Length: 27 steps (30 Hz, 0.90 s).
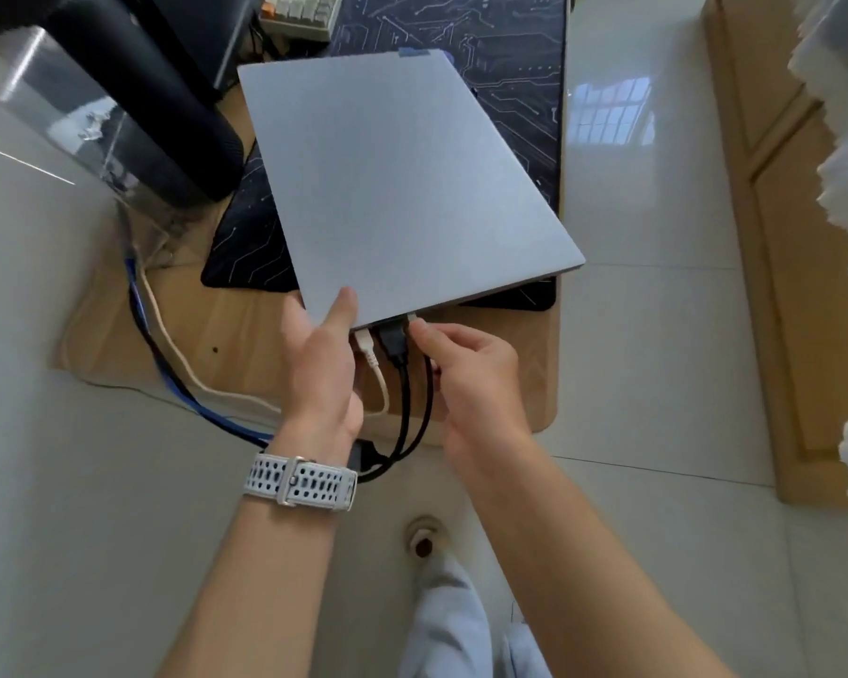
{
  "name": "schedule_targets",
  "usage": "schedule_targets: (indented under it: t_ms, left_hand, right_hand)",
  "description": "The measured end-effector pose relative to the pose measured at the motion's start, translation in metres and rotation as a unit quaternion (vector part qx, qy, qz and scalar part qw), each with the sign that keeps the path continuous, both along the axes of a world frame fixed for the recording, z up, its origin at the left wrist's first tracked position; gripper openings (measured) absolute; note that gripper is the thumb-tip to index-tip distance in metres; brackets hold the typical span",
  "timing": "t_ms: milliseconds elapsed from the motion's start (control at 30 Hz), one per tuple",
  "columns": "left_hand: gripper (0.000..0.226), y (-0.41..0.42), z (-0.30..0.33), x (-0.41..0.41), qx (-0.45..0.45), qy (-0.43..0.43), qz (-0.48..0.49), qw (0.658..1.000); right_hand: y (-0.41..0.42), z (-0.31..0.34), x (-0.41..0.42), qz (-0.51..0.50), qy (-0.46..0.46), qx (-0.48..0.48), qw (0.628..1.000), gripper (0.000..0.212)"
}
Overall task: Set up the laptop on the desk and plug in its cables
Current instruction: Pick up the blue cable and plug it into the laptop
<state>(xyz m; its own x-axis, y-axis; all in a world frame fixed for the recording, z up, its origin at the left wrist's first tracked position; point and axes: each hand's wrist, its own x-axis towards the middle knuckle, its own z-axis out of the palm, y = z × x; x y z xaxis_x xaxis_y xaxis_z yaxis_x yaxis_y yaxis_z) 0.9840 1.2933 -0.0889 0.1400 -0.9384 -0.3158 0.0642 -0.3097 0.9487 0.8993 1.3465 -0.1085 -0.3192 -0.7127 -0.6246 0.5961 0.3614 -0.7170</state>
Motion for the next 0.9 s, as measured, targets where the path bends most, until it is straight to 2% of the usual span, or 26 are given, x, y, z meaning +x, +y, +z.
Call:
schedule_targets:
  t_ms: [267, 900]
  left_hand:
    - [0.02, -0.001, 0.001, 0.004, 0.014, 0.013, -0.014, 1.0]
    - [0.021, -0.002, -0.003, 0.006, 0.014, 0.025, -0.021, 0.999]
  right_hand:
    - [-0.005, -0.005, 0.001, -0.015, -0.017, 0.006, 1.0, 0.021]
    - [-0.005, -0.011, 0.002, -0.009, -0.012, 0.001, 1.0, 0.009]
